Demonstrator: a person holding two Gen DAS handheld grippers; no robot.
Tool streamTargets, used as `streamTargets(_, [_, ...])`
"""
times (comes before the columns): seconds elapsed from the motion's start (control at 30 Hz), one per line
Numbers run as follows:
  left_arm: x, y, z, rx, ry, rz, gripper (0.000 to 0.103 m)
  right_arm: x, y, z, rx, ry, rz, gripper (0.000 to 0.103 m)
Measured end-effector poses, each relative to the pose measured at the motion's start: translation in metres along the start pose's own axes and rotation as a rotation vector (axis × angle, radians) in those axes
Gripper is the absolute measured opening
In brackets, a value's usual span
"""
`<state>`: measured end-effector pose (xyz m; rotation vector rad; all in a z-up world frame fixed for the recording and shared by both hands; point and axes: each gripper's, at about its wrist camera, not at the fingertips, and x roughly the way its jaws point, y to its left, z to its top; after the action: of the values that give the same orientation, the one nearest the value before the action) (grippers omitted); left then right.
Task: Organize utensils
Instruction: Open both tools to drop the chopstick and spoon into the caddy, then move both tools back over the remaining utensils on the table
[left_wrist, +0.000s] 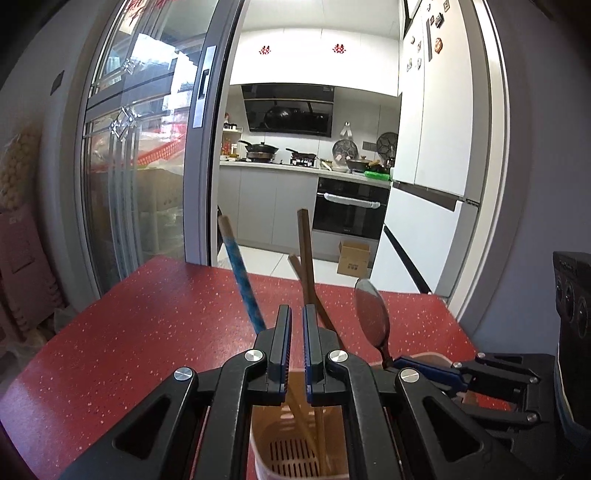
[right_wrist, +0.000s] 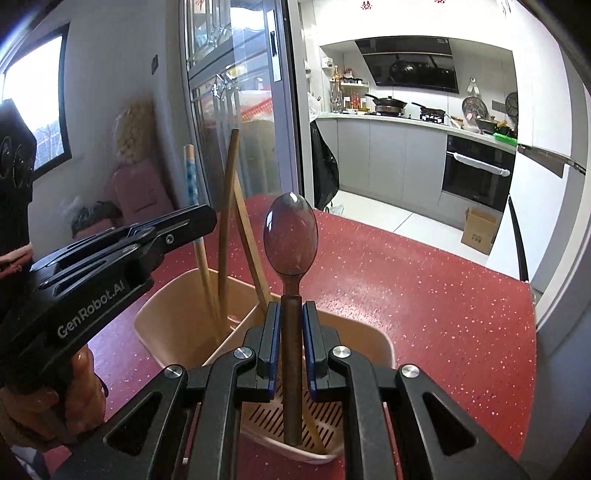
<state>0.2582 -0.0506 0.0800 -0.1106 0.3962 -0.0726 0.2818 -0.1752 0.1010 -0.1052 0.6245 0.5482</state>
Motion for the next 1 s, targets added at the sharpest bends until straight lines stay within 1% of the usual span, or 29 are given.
streamTargets(0.07, [-0.003, 0.002, -0.002, -0.003, 0.013, 0.004, 0.034, 0.0, 0.002, -0.002, 0.001, 0.014, 0.005, 0.015])
streamTargets(0.1, [-0.006, 0.003, -0.002, 0.001, 0.018, 0.008, 0.034, -0.001, 0.003, -0.001, 0.0, 0.021, 0.008, 0.024])
streamTargets(0.13, [-0.008, 0.004, -0.002, 0.005, 0.021, 0.012, 0.034, -0.001, 0.005, -0.001, -0.001, 0.024, 0.008, 0.035])
streamTargets(0.17, [-0.01, 0.004, -0.001, 0.008, 0.025, 0.015, 0.034, -0.003, 0.005, -0.001, -0.001, 0.024, 0.009, 0.039])
streamTargets(0.2, [-0.013, 0.005, 0.0, 0.01, 0.031, 0.016, 0.034, -0.005, 0.006, 0.0, 0.003, 0.021, 0.008, 0.041])
streamTargets(0.27, [-0.018, 0.007, 0.0, 0.014, 0.047, 0.014, 0.034, -0.008, 0.005, 0.001, 0.02, 0.019, 0.001, 0.041])
streamTargets(0.37, [-0.025, 0.009, 0.0, 0.04, 0.077, 0.031, 0.034, -0.016, 0.0, 0.003, 0.069, 0.017, 0.001, 0.041])
streamTargets(0.47, [-0.033, 0.015, -0.002, 0.043, 0.13, 0.019, 0.034, -0.027, -0.004, 0.003, 0.124, 0.021, -0.009, 0.043])
streamTargets(0.57, [-0.041, 0.02, -0.006, 0.053, 0.181, 0.013, 0.034, -0.042, -0.004, -0.001, 0.184, 0.038, -0.029, 0.047])
streamTargets(0.63, [-0.047, 0.024, -0.013, 0.073, 0.224, 0.012, 0.034, -0.051, -0.004, -0.008, 0.228, 0.057, -0.051, 0.052])
streamTargets(0.77, [-0.061, 0.031, -0.032, 0.11, 0.311, -0.001, 0.034, -0.068, -0.003, -0.03, 0.333, 0.11, -0.074, 0.053])
streamTargets(1.0, [-0.084, 0.043, -0.072, 0.135, 0.414, -0.024, 0.034, -0.083, 0.011, -0.085, 0.458, 0.225, -0.146, 0.054])
